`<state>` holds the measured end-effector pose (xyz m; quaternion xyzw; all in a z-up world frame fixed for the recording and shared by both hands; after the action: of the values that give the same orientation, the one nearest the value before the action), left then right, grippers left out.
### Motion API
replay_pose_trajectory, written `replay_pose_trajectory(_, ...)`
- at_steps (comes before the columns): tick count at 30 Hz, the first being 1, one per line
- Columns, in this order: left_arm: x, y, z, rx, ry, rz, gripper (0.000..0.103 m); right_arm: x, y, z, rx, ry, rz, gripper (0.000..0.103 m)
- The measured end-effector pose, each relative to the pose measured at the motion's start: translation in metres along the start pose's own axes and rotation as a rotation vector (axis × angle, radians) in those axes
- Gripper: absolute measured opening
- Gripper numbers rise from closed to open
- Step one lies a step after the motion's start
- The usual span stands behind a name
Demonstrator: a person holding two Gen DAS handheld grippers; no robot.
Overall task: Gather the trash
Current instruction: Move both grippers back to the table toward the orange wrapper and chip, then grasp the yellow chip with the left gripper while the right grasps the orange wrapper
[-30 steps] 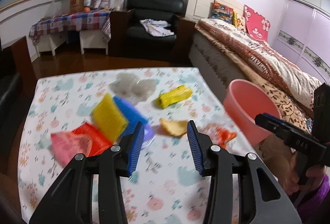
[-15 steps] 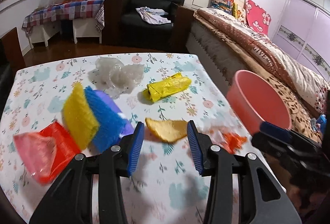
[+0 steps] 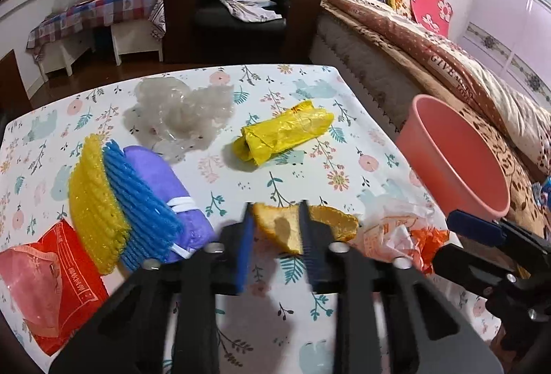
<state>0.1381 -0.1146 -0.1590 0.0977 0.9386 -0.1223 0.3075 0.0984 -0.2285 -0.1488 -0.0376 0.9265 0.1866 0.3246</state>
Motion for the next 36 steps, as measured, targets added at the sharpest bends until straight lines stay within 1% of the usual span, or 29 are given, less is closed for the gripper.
replay_pose_trajectory(1, 0.001, 0.0, 0.0, -0.001, 0.002, 0.002, 0.01, 0.0, 0.001, 0.003, 0.003, 0.002, 0.0, 0.065)
replay_pose_trajectory(4, 0.001, -0.002, -0.003, 0.006, 0.0, 0.006, 0.007, 0.001, 0.001, 0.009, 0.005, 0.013, 0.005, 0.066)
replay_pose_trajectory(9, -0.003, 0.0, -0.015, 0.009, -0.02, -0.004, 0.006, 0.002, 0.001, 0.022, 0.002, 0.042, 0.003, 0.066)
replay_pose_trajectory(16, -0.005, 0.005, -0.03, -0.018, -0.028, -0.035, 0.006, 0.009, 0.01, 0.032, -0.022, 0.079, -0.036, 0.066)
replay_pose_trajectory(17, -0.005, 0.006, -0.032, -0.023, -0.027, -0.036, 0.006, 0.009, 0.011, 0.032, -0.024, 0.08, -0.044, 0.064)
replay_pose_trajectory(18, -0.004, 0.006, -0.033, -0.028, -0.024, -0.038, 0.006, 0.01, 0.013, 0.033, -0.028, 0.081, -0.051, 0.059)
replay_pose_trajectory(20, -0.002, 0.007, -0.035, -0.04, -0.019, -0.04, 0.006, 0.012, 0.015, 0.033, -0.03, 0.084, -0.063, 0.056)
replay_pose_trajectory(21, -0.001, 0.007, -0.035, -0.042, -0.017, -0.041, 0.006, 0.012, 0.017, 0.032, -0.035, 0.083, -0.072, 0.053)
replay_pose_trajectory(24, 0.002, 0.008, -0.037, -0.056, -0.008, -0.05, 0.006, 0.013, 0.02, 0.03, -0.046, 0.079, -0.091, 0.047)
replay_pose_trajectory(31, -0.002, 0.01, -0.05, -0.088, -0.019, -0.052, 0.006, 0.01, 0.019, 0.018, -0.103, 0.053, -0.063, 0.046)
replay_pose_trajectory(36, -0.013, 0.002, -0.059, -0.089, -0.049, -0.049, 0.006, -0.001, 0.011, -0.003, -0.11, 0.001, -0.043, 0.046)
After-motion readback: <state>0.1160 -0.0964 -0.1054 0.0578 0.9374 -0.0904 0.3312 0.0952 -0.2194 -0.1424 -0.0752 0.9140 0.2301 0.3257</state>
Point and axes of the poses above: each gripper's, at about its wrist camera, not at the fingertips, and z roughly the way its jaws point, y to its left, x to its underside, the point moved 10 cm from there along z, roughly the way its jaws point, and after that the axes turned 3 degrees about y, right-handed, at the moved point
